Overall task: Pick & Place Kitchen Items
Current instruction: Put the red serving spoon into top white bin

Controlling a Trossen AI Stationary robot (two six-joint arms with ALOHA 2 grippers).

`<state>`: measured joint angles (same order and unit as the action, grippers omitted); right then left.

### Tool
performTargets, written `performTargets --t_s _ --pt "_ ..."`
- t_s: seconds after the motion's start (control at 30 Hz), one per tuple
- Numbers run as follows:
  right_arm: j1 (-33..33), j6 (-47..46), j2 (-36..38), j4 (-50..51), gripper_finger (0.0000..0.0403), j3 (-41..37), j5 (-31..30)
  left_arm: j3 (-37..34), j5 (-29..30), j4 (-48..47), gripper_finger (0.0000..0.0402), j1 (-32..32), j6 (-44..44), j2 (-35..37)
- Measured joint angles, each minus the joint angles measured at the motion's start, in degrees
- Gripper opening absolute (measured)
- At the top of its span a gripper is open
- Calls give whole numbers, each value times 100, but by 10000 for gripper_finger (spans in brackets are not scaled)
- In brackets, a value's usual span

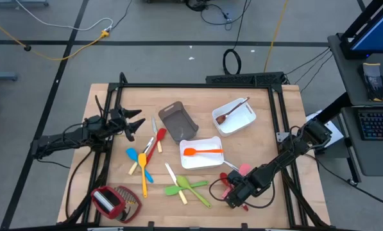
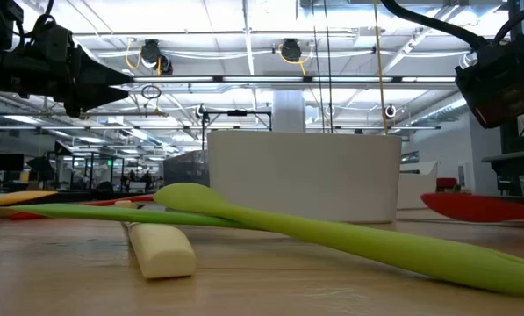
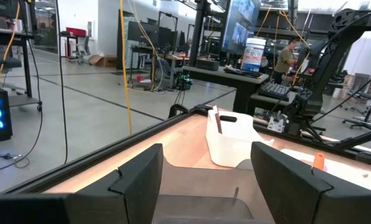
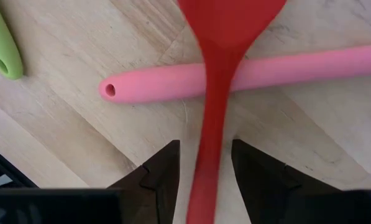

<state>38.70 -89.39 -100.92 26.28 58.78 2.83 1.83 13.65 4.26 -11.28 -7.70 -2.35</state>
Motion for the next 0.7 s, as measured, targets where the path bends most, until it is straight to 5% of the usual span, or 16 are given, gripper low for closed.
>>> performTargets --t_s 0.43,0.7 --pt "0 -693 0 66 134 0 -2 0 0 -1 250 1 1 0" --pt "-3 -737 97 137 31 -16 178 0 -1 -1 250 1 1 0"
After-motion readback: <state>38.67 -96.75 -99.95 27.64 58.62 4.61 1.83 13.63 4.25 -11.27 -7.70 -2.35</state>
